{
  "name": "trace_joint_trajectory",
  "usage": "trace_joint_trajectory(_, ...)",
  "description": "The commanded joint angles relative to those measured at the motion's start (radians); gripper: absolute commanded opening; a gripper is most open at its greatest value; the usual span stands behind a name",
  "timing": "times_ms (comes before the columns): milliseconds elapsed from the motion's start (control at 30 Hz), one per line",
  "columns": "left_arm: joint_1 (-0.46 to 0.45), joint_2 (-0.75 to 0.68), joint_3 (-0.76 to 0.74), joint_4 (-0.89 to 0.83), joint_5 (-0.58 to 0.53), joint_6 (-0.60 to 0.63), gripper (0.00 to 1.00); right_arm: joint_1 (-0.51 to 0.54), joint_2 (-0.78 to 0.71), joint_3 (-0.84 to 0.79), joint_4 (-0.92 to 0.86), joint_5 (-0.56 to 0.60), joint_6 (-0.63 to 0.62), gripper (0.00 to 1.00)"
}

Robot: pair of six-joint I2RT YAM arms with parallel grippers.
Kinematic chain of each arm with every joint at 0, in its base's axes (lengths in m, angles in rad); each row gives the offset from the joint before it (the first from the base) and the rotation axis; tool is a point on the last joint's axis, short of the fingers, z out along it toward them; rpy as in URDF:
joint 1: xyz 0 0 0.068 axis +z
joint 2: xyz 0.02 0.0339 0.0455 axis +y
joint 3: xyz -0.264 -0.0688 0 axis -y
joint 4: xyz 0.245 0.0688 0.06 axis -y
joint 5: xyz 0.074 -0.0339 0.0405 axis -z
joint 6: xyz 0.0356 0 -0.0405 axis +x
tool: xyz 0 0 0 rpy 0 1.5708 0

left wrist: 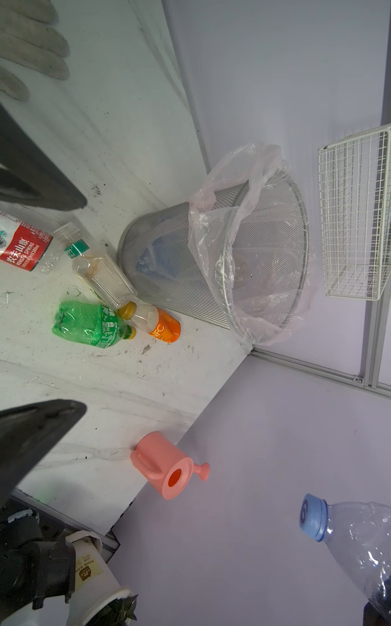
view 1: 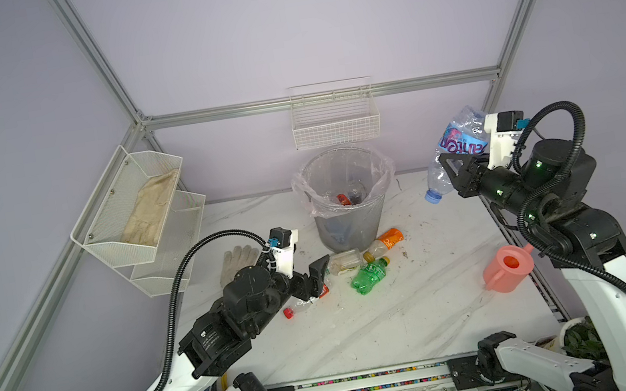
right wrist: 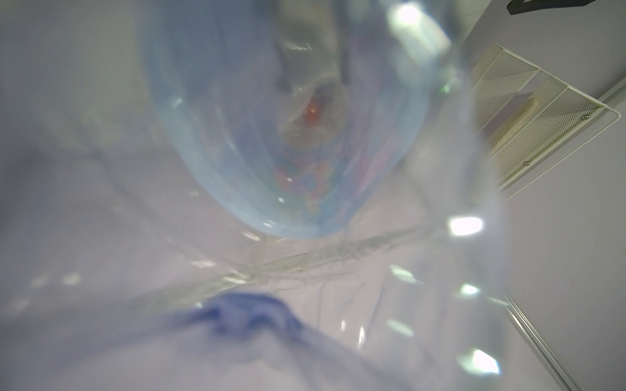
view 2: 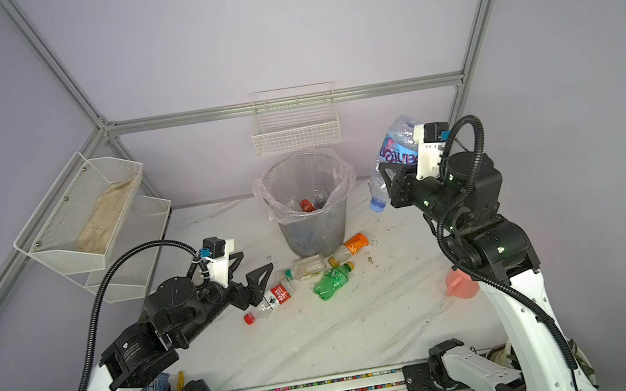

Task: Throw the plastic bottles in the bin
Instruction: 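Carry the Ganten bottle over the bin opening with the right gripper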

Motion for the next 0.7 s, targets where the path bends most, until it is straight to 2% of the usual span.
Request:
trace_joint_trajectory(0,-0.007,-0.006,0.035,0.018,-0.016,0.018,0.85,0.012,-0.002,-0.003,0.042,-0.03,0.003,0.15)
trace_joint_trajectory(100,-0.008,-0.005,0.035,0.016,-0.018,0.019,0.85,0.03,0.006,-0.007,0.049,-0.03,0.011,0.08)
trace_joint_trajectory(233,-0.007,-0.008,0.035,0.014,-0.019,0.019,0.85,0.084,0.015,-0.019,0.067,0.001,0.023,0.07)
trace_joint_trajectory(467,-0.008,-0.019,0.037,0.006,-0.022,0.018,0.85,0.342,0.073,-0.001,0.07,0.226,0.01,0.05)
trace_joint_trajectory(667,-0.009,-0.047,0.021,-0.006,-0.036,0.016,0.85,0.432,0.108,0.025,0.07,0.314,0.003,0.04)
